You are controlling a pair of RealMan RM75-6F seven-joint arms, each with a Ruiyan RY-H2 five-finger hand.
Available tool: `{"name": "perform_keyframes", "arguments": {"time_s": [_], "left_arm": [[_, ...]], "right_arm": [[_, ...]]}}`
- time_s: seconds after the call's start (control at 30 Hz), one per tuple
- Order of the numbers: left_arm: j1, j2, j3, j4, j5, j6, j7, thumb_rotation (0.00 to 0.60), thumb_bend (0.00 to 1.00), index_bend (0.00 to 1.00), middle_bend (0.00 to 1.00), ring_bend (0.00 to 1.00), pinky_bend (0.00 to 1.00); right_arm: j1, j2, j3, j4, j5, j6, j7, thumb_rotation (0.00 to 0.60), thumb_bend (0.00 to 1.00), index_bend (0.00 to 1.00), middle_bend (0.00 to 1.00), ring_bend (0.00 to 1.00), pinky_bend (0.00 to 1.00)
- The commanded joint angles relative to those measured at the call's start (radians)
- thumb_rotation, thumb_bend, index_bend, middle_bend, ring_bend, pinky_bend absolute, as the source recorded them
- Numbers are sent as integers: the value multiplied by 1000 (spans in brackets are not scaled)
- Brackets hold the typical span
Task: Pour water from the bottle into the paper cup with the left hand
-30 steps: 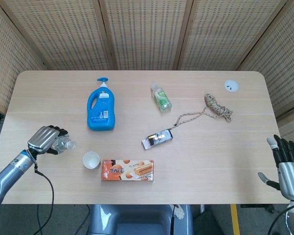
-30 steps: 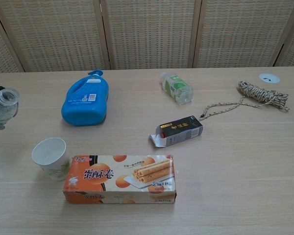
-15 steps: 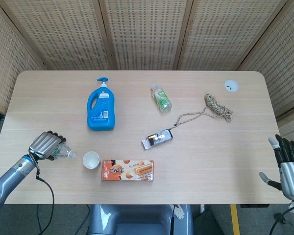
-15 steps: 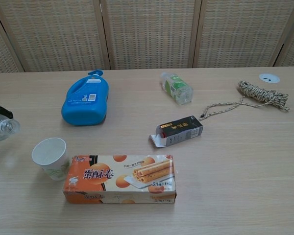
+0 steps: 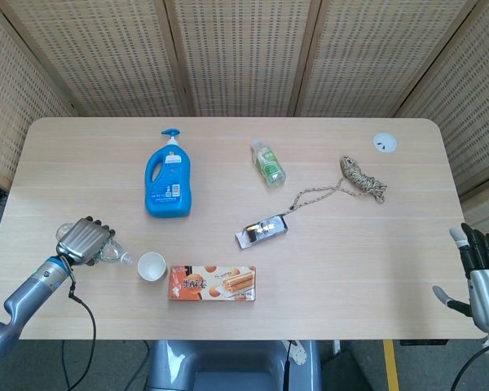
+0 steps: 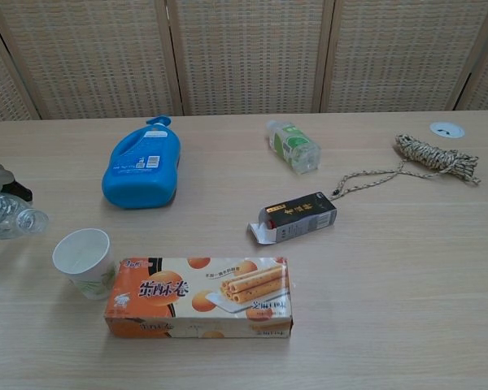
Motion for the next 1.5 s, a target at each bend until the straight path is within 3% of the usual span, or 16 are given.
{"name": "perform_keyframes", "arguments": {"time_s": [0.03, 0.87, 1.5], "left_arm": [[-6, -6, -12, -22, -33, -7, 50, 600, 441, 653, 513, 405, 497], [-22, -10, -24, -120, -221, 23, 411, 600, 468, 653, 520, 411, 500], [-35, -8, -16, -153, -265, 46, 455, 600, 470, 653, 522, 411, 500]], "right_arm": [[0, 0, 0, 0, -1, 0, 1, 600, 0, 31, 0, 0, 0], [-2, 6, 0, 0, -3, 4, 16, 600, 0, 31, 0, 0, 0], [-2, 7, 1, 1, -2, 3, 19, 600, 0, 31, 0, 0, 0]]}}
